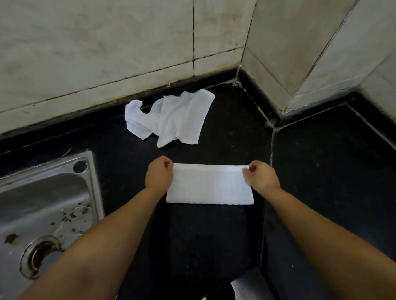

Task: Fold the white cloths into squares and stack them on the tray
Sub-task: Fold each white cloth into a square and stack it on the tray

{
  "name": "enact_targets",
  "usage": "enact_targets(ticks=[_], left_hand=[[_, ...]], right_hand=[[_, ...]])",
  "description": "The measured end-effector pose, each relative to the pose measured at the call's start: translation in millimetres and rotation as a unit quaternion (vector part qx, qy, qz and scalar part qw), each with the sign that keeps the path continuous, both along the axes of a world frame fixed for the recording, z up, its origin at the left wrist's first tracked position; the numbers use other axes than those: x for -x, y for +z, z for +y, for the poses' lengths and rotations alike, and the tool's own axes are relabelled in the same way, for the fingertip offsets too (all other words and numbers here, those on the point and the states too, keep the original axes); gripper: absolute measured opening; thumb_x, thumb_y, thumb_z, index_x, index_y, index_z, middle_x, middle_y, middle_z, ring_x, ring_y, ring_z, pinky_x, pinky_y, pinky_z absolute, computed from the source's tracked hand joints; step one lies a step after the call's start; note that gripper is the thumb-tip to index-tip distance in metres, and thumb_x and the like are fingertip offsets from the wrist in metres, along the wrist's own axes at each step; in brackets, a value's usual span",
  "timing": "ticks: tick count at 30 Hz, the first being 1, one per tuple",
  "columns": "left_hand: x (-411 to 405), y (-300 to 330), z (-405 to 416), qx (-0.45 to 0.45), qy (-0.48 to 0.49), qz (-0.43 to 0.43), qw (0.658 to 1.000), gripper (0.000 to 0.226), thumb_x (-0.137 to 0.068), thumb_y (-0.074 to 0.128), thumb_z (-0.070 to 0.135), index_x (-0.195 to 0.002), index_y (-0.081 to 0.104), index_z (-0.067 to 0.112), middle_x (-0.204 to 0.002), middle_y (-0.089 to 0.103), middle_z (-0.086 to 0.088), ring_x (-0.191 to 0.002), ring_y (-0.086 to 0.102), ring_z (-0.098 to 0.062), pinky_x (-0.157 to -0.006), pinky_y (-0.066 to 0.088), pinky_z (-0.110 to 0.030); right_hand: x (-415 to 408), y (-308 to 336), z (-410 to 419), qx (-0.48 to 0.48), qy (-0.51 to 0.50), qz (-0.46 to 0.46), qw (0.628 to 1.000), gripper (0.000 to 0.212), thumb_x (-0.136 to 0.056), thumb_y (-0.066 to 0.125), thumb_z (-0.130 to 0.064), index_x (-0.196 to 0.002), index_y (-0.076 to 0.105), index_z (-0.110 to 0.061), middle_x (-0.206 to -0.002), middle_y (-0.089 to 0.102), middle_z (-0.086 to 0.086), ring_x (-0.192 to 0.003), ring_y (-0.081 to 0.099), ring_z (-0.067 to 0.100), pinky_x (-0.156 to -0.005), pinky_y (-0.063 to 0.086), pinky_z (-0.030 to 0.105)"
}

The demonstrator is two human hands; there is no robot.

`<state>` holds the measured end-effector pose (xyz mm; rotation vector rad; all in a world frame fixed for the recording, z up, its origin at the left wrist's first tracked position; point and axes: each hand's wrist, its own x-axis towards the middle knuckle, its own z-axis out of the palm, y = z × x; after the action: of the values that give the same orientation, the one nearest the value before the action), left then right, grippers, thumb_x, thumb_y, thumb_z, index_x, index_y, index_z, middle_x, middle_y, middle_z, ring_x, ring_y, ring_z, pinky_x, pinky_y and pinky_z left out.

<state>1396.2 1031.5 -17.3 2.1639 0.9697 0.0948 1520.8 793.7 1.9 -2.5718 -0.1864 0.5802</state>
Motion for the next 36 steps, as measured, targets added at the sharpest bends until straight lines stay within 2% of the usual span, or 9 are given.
enact_targets(ticks=[4, 11, 14, 17, 22, 25, 28, 32, 36], left_hand=[[-1.9, -3.7, -2.0, -0.075, -0.012, 0.029, 0.997, 0.016, -0.096, 0.047, 0.015, -0.093, 0.060, 0.006, -0.103, 0.058, -0.010, -0.101, 0.052, -0.026, -0.090, 0.046, -0.043], [-0.2, -3.1, -2.8, -0.132, -0.090, 0.066, 0.985, 0.018, -0.096, 0.046, 0.015, -0.106, 0.059, 0.010, -0.112, 0.055, -0.009, -0.107, 0.049, -0.026, -0.091, 0.040, -0.039], [7.2, 1.5, 0.9, -0.136, -0.146, 0.111, 0.974, 0.019, -0.094, 0.048, 0.018, -0.109, 0.058, 0.011, -0.112, 0.054, -0.008, -0.108, 0.048, -0.025, -0.092, 0.038, -0.037], [20.0, 6.7, 4.3, -0.087, -0.149, 0.135, 0.976, 0.012, -0.091, 0.052, 0.019, -0.101, 0.057, 0.013, -0.108, 0.054, -0.006, -0.105, 0.050, -0.024, -0.090, 0.043, -0.037], [40.8, 13.2, 10.1, 0.071, -0.087, 0.113, 0.987, 0.007, -0.087, 0.062, 0.014, -0.091, 0.055, 0.014, -0.080, 0.055, 0.003, -0.077, 0.053, -0.013, -0.059, 0.040, -0.021], [51.6, 11.5, 13.4, 0.106, -0.054, 0.093, 0.988, 0.009, -0.086, 0.064, 0.013, -0.091, 0.056, 0.012, -0.079, 0.056, 0.002, -0.080, 0.056, -0.016, -0.067, 0.044, -0.025], [55.8, 8.0, 14.2, 0.121, -0.035, 0.082, 0.989, 0.009, -0.086, 0.065, 0.013, -0.090, 0.056, 0.013, -0.087, 0.059, -0.004, -0.082, 0.057, -0.018, -0.075, 0.048, -0.030], [54.4, 12.2, 11.8, 0.166, -0.007, 0.049, 0.985, 0.006, -0.089, 0.061, 0.008, -0.092, 0.056, 0.012, -0.094, 0.060, -0.008, -0.071, 0.055, -0.013, -0.060, 0.046, -0.020], [49.3, 23.7, 9.2, 0.191, -0.022, 0.041, 0.980, 0.017, -0.091, 0.056, 0.007, -0.107, 0.059, 0.011, -0.096, 0.058, -0.007, -0.066, 0.052, -0.010, -0.051, 0.040, -0.015]], right_hand=[[-0.3, -6.3, 3.0, 0.038, 0.012, -0.045, 0.998, 0.024, -0.093, 0.049, -0.030, -0.097, 0.062, -0.011, -0.109, 0.059, 0.011, -0.092, 0.059, 0.029, -0.075, 0.044, 0.032], [5.1, -1.0, 6.6, 0.077, 0.029, -0.103, 0.991, 0.027, -0.092, 0.050, -0.026, -0.117, 0.051, -0.014, -0.120, 0.053, 0.009, -0.112, 0.051, 0.027, -0.093, 0.038, 0.039], [17.1, 7.4, 10.7, 0.069, 0.103, -0.156, 0.980, 0.037, -0.092, 0.052, -0.026, -0.128, 0.047, -0.016, -0.125, 0.050, 0.008, -0.118, 0.047, 0.027, -0.096, 0.038, 0.039], [45.3, 16.2, 25.8, 0.012, 0.229, -0.153, 0.961, 0.025, -0.093, 0.051, -0.020, -0.115, 0.060, -0.013, -0.115, 0.056, 0.007, -0.108, 0.052, 0.025, -0.093, 0.042, 0.037], [122.8, 11.4, 56.7, -0.043, 0.407, -0.124, 0.904, 0.025, -0.096, 0.048, -0.024, -0.114, 0.061, -0.015, -0.114, 0.059, 0.005, -0.106, 0.053, 0.022, -0.093, 0.041, 0.035], [160.8, -5.0, 65.4, -0.025, 0.416, -0.135, 0.899, 0.030, -0.093, 0.052, -0.030, -0.117, 0.059, -0.013, -0.113, 0.059, 0.008, -0.103, 0.055, 0.026, -0.086, 0.044, 0.037], [177.4, -16.6, 71.9, 0.031, 0.397, -0.177, 0.900, 0.033, -0.080, 0.067, -0.042, -0.096, 0.064, -0.013, -0.093, 0.062, 0.007, -0.086, 0.059, 0.027, -0.071, 0.046, 0.036], [177.9, -13.3, 87.5, 0.070, 0.378, -0.185, 0.904, 0.039, -0.088, 0.058, -0.043, -0.110, 0.054, -0.010, -0.106, 0.057, 0.011, -0.099, 0.054, 0.029, -0.079, 0.042, 0.038], [168.8, -4.5, 92.7, 0.064, 0.365, -0.139, 0.918, 0.017, -0.096, 0.044, -0.021, -0.104, 0.052, -0.008, -0.108, 0.059, 0.012, -0.099, 0.056, 0.029, -0.077, 0.037, 0.034]])
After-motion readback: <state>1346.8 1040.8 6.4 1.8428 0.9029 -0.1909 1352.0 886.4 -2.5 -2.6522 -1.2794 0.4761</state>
